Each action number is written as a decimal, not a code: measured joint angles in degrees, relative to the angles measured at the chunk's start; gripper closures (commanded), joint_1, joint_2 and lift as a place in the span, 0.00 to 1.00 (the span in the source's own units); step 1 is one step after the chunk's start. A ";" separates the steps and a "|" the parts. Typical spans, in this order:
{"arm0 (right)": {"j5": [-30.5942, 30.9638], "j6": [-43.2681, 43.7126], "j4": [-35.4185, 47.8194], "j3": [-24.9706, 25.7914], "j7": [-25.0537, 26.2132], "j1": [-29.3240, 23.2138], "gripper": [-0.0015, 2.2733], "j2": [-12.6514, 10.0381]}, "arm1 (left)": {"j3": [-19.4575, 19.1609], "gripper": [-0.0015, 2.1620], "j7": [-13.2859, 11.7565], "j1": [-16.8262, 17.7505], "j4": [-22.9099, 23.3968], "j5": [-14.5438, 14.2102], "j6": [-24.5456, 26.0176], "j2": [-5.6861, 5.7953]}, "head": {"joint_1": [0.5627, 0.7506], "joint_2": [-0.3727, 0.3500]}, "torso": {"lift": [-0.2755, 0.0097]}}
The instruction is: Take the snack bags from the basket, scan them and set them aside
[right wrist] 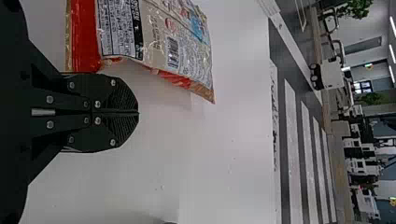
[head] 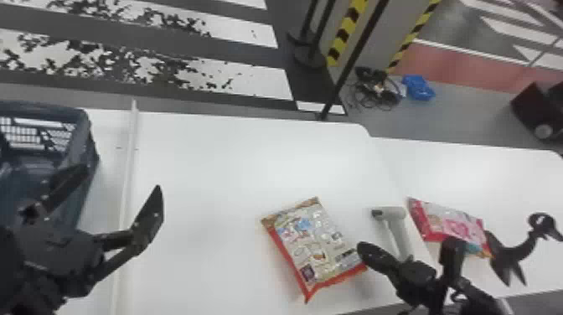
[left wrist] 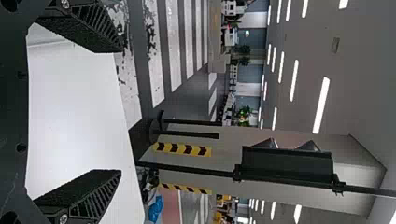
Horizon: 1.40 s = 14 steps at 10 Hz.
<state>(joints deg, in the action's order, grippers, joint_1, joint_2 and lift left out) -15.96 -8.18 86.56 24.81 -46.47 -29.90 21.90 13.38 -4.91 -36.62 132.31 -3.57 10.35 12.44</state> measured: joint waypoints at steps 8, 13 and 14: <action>-1.70 -3.19 7.46 1.63 -0.11 -3.77 0.99 -3.99 | -0.31 0.03 0.24 0.28 -0.04 -0.87 -0.82 -0.23 | 0.70 0.03 | 0.70; -8.18 -9.34 20.47 7.25 1.18 -4.81 0.99 -6.11 | -4.00 0.03 3.41 -1.98 -1.42 -1.85 -4.36 -0.57 | 0.70 0.03 | 0.70; -9.05 -12.28 23.73 6.71 1.34 -5.02 0.99 -7.94 | -5.96 0.03 3.31 -3.21 -1.17 -2.49 -5.70 -0.65 | 0.70 0.03 | 0.70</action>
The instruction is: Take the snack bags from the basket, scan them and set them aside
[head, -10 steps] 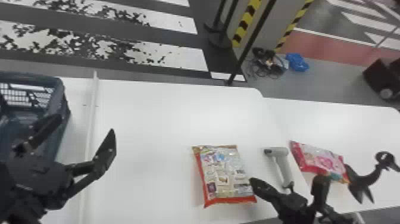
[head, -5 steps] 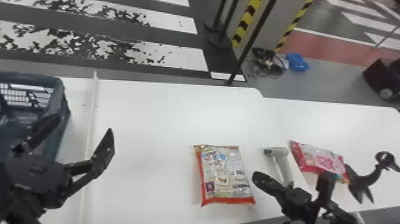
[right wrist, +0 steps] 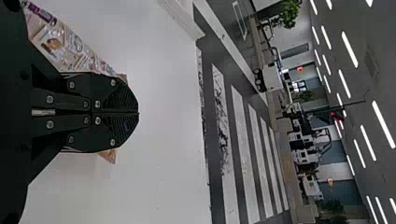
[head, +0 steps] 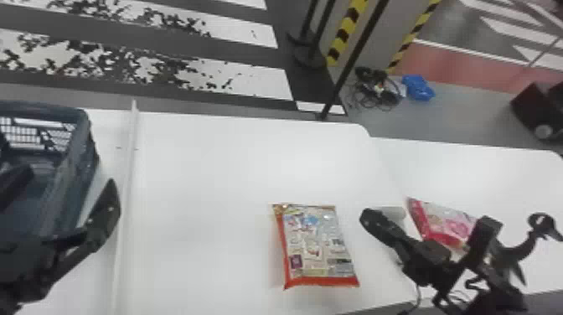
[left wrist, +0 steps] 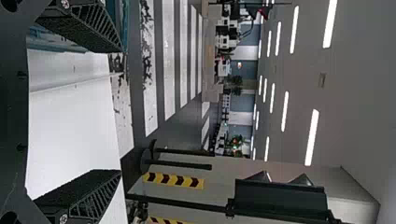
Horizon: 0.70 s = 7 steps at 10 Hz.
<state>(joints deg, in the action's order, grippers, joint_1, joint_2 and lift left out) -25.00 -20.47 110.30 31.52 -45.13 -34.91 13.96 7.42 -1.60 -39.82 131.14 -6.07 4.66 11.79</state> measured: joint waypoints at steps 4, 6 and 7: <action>3.62 2.96 -1.85 -7.82 2.53 1.13 0.99 -4.36 | -6.83 0.03 -1.43 -3.96 0.24 -3.60 -4.25 0.07 | 0.70 0.24 | 0.70; 4.75 9.36 -7.84 -10.08 3.39 2.83 0.99 -4.46 | -8.72 0.03 -2.03 -5.30 -0.01 -5.10 -5.74 0.07 | 0.70 0.29 | 0.70; 5.36 12.04 -10.49 -11.14 3.72 3.71 0.99 -4.47 | -9.75 0.03 -2.39 -5.87 -0.15 -5.86 -6.11 0.08 | 0.70 0.30 | 0.70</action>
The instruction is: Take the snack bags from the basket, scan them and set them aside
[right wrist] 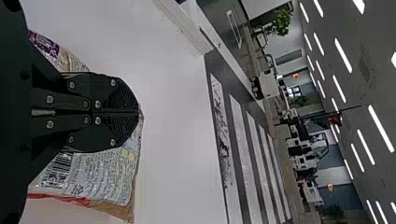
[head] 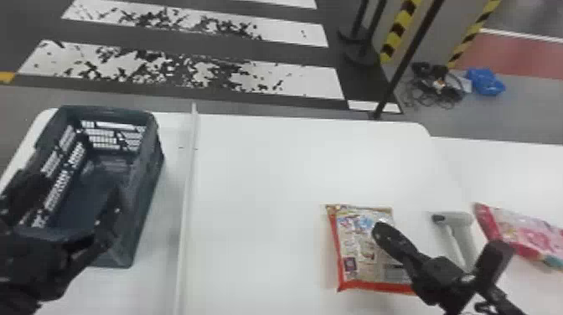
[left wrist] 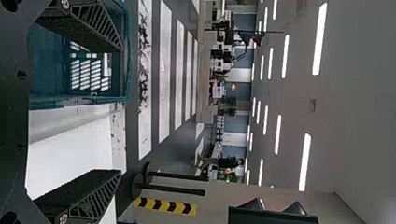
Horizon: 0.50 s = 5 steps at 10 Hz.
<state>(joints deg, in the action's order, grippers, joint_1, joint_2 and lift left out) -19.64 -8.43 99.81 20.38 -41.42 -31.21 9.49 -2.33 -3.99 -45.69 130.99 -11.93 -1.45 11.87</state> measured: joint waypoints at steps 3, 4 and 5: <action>2.14 5.16 -5.70 -2.91 0.29 2.08 0.99 0.00 | -2.12 0.03 -0.86 -1.22 -0.11 -1.80 -2.19 0.00 | 0.70 0.36 | 0.70; 2.72 6.84 -7.64 -3.66 0.29 2.48 0.99 0.00 | -2.29 0.03 -0.85 -1.31 -0.29 -1.95 -2.49 -0.05 | 0.70 0.38 | 0.70; 3.13 8.65 -9.52 -4.21 0.27 2.61 0.99 0.05 | -2.30 0.03 -0.88 -1.32 -0.64 -2.02 -2.86 -0.09 | 0.70 0.39 | 0.70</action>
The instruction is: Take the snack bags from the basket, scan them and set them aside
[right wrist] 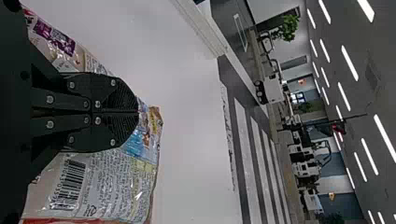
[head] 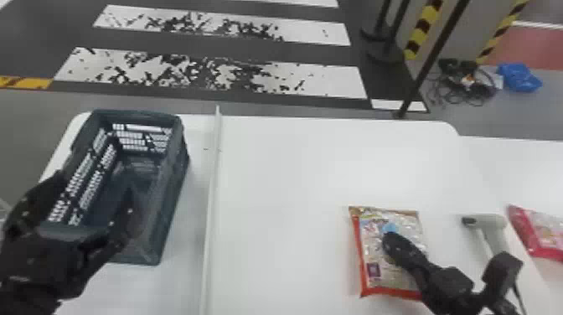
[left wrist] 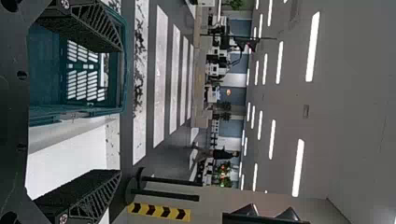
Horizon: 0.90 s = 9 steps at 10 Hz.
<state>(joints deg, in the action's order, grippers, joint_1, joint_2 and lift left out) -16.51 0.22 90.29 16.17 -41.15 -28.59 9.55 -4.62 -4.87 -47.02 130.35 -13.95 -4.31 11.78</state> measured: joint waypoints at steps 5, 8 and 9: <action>1.94 4.66 -5.91 -0.97 -2.22 1.11 0.99 1.76 | 0.44 0.03 -0.32 0.59 -1.06 -0.11 -0.47 -0.46 | 0.70 0.38 | 0.70; 1.28 4.85 -5.07 -0.63 -4.85 0.26 0.99 3.09 | 0.96 0.03 -0.31 1.17 -1.06 -0.11 -0.47 -0.53 | 0.70 0.37 | 0.70; 0.21 4.54 -2.17 0.43 -5.53 -1.14 0.87 3.35 | 1.14 0.03 -0.31 1.33 -1.07 -0.11 -0.38 -0.53 | 0.70 0.36 | 0.70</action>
<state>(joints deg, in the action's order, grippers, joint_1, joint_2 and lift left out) -16.30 4.76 88.11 16.61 -46.68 -29.74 12.89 -3.48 -5.18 -45.69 129.28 -14.06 -4.69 11.25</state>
